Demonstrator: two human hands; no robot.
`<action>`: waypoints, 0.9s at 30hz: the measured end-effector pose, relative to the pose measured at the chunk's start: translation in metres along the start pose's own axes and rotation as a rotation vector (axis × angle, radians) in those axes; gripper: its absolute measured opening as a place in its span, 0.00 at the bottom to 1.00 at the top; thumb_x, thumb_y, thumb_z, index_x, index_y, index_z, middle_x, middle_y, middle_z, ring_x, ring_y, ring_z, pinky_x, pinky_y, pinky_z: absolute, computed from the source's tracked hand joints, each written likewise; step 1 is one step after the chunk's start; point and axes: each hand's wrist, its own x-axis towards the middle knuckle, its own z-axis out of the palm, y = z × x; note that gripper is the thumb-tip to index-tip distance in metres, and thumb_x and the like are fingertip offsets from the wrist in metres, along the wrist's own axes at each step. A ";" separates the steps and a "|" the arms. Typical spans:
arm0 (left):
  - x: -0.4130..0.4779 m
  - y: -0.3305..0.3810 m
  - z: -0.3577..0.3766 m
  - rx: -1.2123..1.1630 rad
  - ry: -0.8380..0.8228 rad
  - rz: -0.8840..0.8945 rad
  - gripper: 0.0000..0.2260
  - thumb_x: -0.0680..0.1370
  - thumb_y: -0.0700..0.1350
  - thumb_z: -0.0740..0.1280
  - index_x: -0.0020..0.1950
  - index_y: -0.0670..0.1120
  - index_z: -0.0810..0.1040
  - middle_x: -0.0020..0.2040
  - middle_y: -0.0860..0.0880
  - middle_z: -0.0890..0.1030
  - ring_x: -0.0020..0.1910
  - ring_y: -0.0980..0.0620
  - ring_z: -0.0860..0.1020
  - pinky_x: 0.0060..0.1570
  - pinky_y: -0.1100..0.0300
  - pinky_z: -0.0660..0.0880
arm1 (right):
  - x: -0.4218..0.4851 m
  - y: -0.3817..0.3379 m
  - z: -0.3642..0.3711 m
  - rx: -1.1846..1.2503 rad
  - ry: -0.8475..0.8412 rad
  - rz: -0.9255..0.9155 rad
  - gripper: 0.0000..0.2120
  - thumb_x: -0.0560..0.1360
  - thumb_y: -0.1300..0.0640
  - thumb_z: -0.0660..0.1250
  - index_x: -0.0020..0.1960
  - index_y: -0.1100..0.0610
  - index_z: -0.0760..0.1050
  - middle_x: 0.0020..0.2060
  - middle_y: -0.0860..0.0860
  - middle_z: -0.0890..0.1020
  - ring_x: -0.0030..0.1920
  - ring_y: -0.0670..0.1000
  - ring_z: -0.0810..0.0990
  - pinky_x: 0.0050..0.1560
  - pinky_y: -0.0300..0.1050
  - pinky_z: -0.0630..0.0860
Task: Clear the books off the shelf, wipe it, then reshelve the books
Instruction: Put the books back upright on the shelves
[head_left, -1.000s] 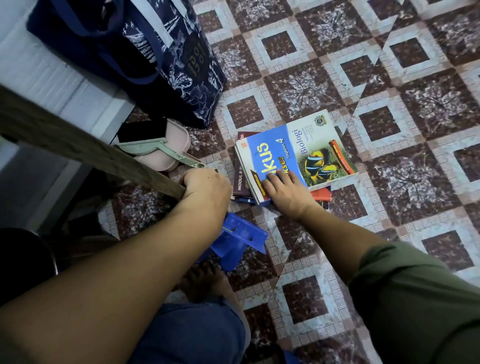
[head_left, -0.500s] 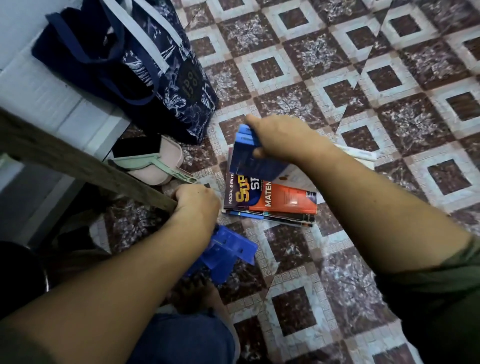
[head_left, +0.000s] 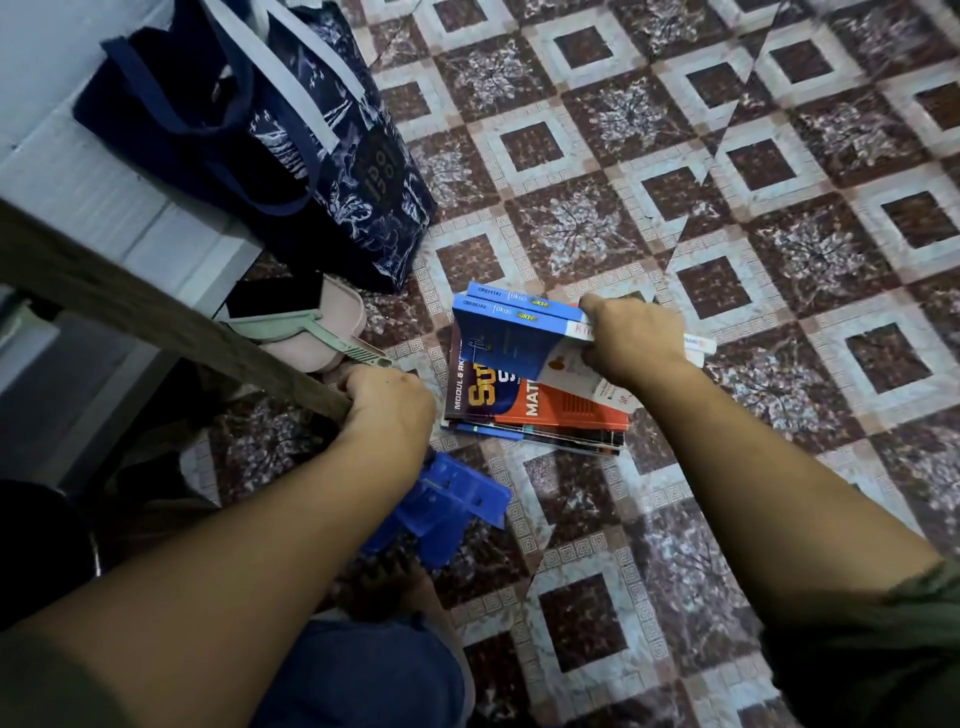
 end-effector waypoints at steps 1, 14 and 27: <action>0.000 0.002 -0.002 -0.099 0.043 -0.024 0.16 0.79 0.49 0.65 0.66 0.47 0.71 0.63 0.49 0.75 0.63 0.47 0.75 0.59 0.50 0.72 | -0.005 0.001 -0.003 -0.002 -0.009 -0.030 0.14 0.73 0.53 0.68 0.57 0.50 0.71 0.49 0.54 0.81 0.50 0.59 0.80 0.41 0.46 0.67; -0.004 0.036 -0.011 -0.473 0.299 0.289 0.13 0.76 0.48 0.68 0.59 0.50 0.71 0.49 0.48 0.77 0.51 0.44 0.77 0.47 0.52 0.72 | -0.106 -0.021 -0.014 0.109 0.165 -0.266 0.07 0.72 0.51 0.69 0.50 0.47 0.77 0.38 0.47 0.80 0.40 0.54 0.79 0.40 0.46 0.66; -0.169 -0.007 -0.061 -0.458 0.480 0.249 0.13 0.75 0.54 0.68 0.57 0.53 0.73 0.51 0.50 0.79 0.53 0.46 0.77 0.43 0.57 0.68 | -0.217 -0.034 -0.166 -0.024 0.153 -0.399 0.16 0.72 0.45 0.67 0.58 0.45 0.69 0.47 0.46 0.81 0.50 0.53 0.80 0.47 0.46 0.69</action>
